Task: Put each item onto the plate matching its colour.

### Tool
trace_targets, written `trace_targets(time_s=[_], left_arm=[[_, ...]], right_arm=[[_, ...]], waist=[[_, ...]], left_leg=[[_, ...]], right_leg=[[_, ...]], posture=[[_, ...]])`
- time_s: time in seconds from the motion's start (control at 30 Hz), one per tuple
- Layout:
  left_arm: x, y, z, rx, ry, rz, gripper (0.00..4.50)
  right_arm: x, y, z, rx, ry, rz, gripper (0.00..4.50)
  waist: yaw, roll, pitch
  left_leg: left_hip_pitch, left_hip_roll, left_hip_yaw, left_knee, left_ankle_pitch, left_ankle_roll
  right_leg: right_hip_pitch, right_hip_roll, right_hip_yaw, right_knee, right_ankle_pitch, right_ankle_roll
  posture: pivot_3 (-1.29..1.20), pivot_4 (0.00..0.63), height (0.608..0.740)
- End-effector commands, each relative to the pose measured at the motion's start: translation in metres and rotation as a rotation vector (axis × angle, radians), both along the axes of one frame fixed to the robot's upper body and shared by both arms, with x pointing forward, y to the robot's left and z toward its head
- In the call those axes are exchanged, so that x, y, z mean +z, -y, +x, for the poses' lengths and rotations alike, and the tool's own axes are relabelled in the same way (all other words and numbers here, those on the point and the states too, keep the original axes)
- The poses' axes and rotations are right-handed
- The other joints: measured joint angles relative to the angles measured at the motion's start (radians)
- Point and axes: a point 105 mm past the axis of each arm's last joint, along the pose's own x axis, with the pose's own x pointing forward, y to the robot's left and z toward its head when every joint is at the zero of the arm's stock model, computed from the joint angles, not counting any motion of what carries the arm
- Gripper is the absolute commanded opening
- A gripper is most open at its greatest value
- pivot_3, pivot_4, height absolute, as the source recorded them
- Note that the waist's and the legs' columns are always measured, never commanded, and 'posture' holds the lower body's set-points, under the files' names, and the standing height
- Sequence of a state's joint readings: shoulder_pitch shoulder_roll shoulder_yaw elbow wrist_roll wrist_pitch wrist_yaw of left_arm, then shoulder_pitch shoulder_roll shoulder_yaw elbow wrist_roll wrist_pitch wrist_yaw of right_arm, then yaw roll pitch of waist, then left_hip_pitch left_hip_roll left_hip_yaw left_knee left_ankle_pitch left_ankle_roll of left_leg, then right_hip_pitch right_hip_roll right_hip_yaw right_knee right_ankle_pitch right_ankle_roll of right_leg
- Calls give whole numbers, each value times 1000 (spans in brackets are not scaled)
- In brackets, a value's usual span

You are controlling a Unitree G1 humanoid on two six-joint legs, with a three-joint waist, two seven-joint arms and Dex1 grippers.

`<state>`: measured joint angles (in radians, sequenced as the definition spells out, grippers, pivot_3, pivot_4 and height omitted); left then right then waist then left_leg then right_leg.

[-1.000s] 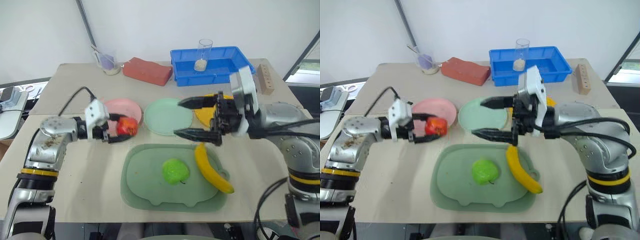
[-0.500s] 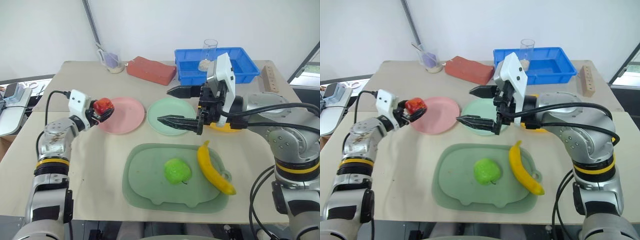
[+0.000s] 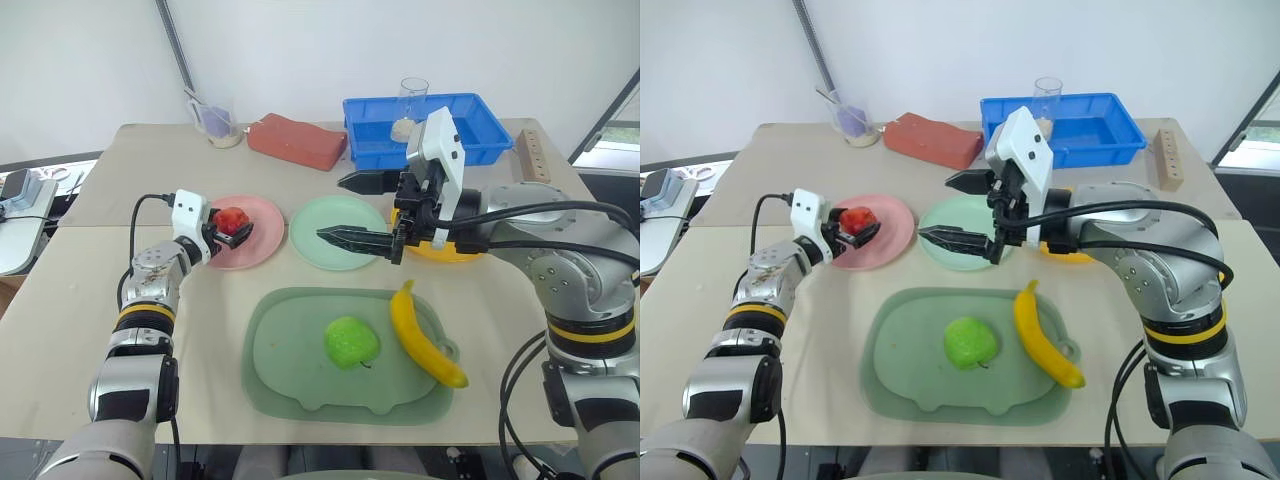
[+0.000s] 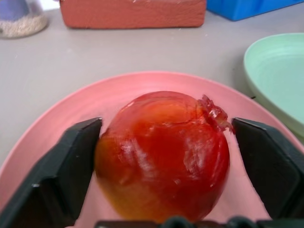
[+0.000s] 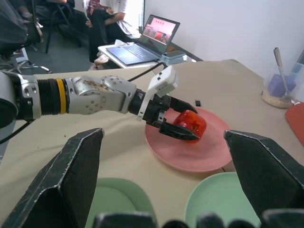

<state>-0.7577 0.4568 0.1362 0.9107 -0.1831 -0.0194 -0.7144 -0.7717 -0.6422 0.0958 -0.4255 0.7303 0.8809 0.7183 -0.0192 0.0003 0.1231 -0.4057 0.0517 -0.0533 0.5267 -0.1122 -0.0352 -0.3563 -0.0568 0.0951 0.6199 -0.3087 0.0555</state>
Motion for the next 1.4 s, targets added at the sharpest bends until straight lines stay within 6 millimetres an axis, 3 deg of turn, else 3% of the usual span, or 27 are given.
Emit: trace_targets(time_s=[0.03, 0.23, 0.3, 0.37, 0.47, 0.63, 0.8, 0.97, 1.4], left_arm=[[33, -8, 0, -32, 98, -1, 4446], [81, 2, -16, -168, 208, 25, 4446], [102, 23, -32, -315, 244, 87, 4446], [110, 48, -53, -493, 250, 176, 4446], [97, 79, -85, -748, 223, 317, 4446], [69, 112, -123, -1080, 198, 452, 4446], [37, 130, -147, -1342, 214, 552, 4446], [13, 141, -155, -1486, 261, 591, 4446], [-2, 176, -157, -1562, 354, 542, 4446]], right_arm=[[10, 7, -2, -18, 50, 17, 4500], [5, 21, 0, -70, 42, 7, 4500], [-1, 33, -3, -92, 32, -13, 4500], [-7, 45, -8, -97, 25, -37, 4500], [-21, 61, -19, -79, -10, -76, 4500], [-45, 80, -37, -53, -71, -140, 4500], [-58, 86, -52, -40, -102, -174, 4500], [-67, 89, -58, -55, -121, -179, 4500], [-75, 89, -70, -86, -145, -188, 4500]], waist=[[0, 0, 0], [0, 0, 0], [4, 0, 0], [6, 0, 0], [5, 1, -1], [-3, -1, 1], [-8, 0, 1], [-4, 0, 1], [3, -1, 1]], left_leg=[[0, 0, 0, 0, 0, 0], [0, 0, 0, 0, -3, -5], [0, 0, 0, 0, -3, -5], [0, 0, 1, 0, -3, -5], [0, 0, 2, 0, -3, -6], [0, 0, 2, 3, -3, -5], [-1, 0, 2, 6, -3, -5], [-3, 0, 2, 11, -4, -4], [-4, 0, 2, 13, -1, 1]], right_leg=[[0, 0, 0, 0, 0, 0], [1, 0, 0, 1, 0, 0], [1, 0, 0, 1, 0, 0], [1, -1, 0, 0, -1, 0], [3, -2, 0, -3, -1, -2], [4, -2, 1, -4, -4, -7], [4, -1, 2, -5, -4, -7], [5, -2, 2, -8, -4, -7], [5, -2, 1, -7, -4, -7]], posture=[[0, 150, 740], [0, 150, 740], [0, 150, 740], [0, 150, 740], [0, 150, 740], [0, 150, 740], [0, 150, 740], [0, 150, 740], [0, 150, 740]])
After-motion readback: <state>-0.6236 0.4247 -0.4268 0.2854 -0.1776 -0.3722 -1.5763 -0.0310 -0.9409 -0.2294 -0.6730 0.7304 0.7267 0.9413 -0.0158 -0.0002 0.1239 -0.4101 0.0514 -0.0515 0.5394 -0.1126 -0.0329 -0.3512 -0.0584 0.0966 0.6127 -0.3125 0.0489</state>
